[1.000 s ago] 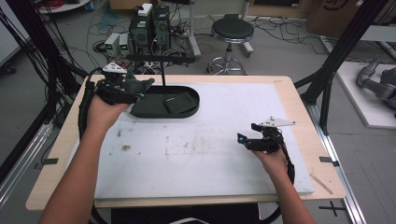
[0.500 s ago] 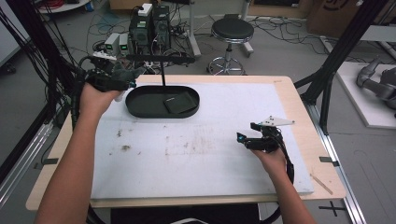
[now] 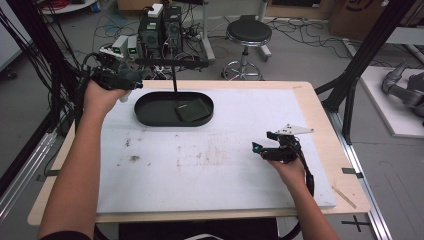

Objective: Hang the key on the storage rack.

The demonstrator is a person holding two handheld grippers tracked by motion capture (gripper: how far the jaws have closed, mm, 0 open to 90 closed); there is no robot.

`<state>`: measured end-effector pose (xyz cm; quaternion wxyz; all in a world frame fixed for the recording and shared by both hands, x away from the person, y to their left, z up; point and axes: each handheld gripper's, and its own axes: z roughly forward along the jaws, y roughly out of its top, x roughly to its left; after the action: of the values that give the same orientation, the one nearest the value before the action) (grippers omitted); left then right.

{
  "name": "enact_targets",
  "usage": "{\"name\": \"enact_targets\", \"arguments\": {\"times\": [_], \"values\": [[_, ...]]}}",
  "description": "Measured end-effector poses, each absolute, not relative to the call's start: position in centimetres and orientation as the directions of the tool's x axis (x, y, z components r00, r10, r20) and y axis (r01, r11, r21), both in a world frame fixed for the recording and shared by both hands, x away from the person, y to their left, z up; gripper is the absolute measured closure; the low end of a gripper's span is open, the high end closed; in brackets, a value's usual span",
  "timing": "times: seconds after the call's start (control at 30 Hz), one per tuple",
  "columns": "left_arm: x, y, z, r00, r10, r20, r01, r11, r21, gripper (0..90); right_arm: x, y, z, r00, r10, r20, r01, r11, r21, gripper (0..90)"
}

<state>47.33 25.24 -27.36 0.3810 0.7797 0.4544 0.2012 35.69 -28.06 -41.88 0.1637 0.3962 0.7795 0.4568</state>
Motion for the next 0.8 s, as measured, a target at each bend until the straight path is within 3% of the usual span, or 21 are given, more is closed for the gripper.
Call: {"name": "enact_targets", "arguments": {"times": [0.17, 0.8], "values": [[47.8, 26.1, -27.7, 0.505, 0.861, -0.054, 0.574, -0.288, 0.767, 30.6, 35.7, -28.0, -41.9, -0.631, 0.768, 0.11, 0.472, 0.268, 0.84, 20.2], [49.8, 25.5, -26.5, 0.471, 0.882, -0.002, 0.578, -0.307, 0.756, 30.5, 35.7, -28.2, -41.9, -0.629, 0.769, 0.114, 0.473, 0.262, 0.841, 20.2]]}}
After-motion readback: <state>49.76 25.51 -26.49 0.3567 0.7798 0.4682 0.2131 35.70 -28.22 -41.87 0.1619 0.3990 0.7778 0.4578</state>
